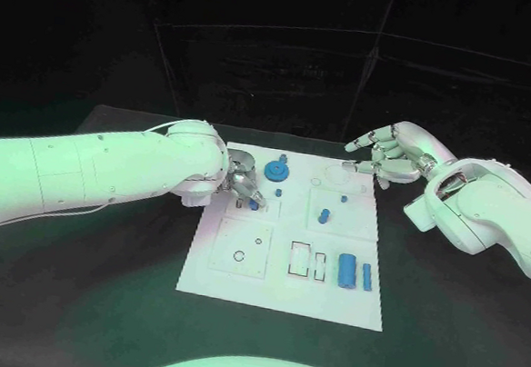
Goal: Assemble the parts on the task board
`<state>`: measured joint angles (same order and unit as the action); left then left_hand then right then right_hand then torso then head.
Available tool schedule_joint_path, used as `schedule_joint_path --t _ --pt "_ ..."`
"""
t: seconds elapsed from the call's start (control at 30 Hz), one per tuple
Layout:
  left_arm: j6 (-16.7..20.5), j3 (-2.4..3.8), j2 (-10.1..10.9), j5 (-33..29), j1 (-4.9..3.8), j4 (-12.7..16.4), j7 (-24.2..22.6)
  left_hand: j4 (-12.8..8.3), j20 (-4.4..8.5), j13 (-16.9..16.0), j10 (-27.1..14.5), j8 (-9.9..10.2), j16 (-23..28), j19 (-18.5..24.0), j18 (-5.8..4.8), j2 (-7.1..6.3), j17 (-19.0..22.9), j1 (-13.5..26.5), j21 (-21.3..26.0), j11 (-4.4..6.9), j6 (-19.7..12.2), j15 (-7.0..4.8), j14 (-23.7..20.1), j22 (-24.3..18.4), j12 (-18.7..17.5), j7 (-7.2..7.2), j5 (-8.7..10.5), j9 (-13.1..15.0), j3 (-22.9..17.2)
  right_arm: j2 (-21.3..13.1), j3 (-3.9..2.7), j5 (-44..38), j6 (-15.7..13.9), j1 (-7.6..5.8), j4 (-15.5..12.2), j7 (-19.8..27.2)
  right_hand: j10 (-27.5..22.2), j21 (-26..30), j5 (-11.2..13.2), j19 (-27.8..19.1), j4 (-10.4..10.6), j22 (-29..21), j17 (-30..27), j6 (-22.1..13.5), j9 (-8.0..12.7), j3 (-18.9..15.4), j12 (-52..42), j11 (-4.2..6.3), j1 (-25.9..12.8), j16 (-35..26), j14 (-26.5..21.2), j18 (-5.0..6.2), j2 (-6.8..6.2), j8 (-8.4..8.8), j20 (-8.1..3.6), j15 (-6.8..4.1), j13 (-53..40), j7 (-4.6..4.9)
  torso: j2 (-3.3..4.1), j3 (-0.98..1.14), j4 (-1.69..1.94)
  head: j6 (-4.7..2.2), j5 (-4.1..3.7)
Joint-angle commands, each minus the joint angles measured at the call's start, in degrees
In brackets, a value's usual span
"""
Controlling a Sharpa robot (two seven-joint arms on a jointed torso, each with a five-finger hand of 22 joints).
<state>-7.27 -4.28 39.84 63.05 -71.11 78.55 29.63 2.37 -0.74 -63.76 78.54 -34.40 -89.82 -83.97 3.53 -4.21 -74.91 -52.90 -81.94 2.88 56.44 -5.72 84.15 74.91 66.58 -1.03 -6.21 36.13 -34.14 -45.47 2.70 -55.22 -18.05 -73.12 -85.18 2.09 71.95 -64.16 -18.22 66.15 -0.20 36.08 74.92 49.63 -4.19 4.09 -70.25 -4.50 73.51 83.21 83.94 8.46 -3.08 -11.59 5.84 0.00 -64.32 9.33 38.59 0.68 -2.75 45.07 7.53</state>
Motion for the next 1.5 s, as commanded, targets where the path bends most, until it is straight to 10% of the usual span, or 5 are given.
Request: schedule_joint_path --t 0.03,1.5 --pt "-0.8 -0.04 -0.2 0.1 0.07 0.0 -0.1 0.2 0.47 -0.1 0.5 0.3 -0.2 -2.0 -0.99 -0.02 -15.1 0.6 -0.2 -0.01 0.5 -0.37 5.9 3.3 0.3 0.0 0.2 0.0 0.3 0.1 -0.04 0.1 0.2 -0.12 0.0 0.3 0.0 0.4 -0.4 -0.1 0.1 0.0 0.1 0.0 0.1 -0.2 0.3 0.41 0.4 -0.1 2.8 0.83 0.16 -0.38 -0.18 -0.39 0.1 -0.16 0.01 -0.01 0.0 0.04 0.0" --pt "-1.5 -0.01 -0.1 0.1 0.0 -0.4 -0.1 4.3 0.55 -1.3 1.7 0.3 -0.2 -2.4 -1.22 1.06 -15.1 6.5 -0.9 0.21 2.6 -0.46 5.9 4.6 1.4 0.29 0.3 -3.0 2.4 0.3 -0.04 0.1 0.3 -0.12 0.4 0.4 0.0 0.6 -1.2 -0.1 0.6 -0.2 0.1 -0.3 0.1 -0.4 0.3 0.41 0.0 -0.2 2.8 0.84 0.31 -0.64 -0.19 -0.39 0.2 -0.16 -0.02 0.01 0.0 0.47 -0.06"
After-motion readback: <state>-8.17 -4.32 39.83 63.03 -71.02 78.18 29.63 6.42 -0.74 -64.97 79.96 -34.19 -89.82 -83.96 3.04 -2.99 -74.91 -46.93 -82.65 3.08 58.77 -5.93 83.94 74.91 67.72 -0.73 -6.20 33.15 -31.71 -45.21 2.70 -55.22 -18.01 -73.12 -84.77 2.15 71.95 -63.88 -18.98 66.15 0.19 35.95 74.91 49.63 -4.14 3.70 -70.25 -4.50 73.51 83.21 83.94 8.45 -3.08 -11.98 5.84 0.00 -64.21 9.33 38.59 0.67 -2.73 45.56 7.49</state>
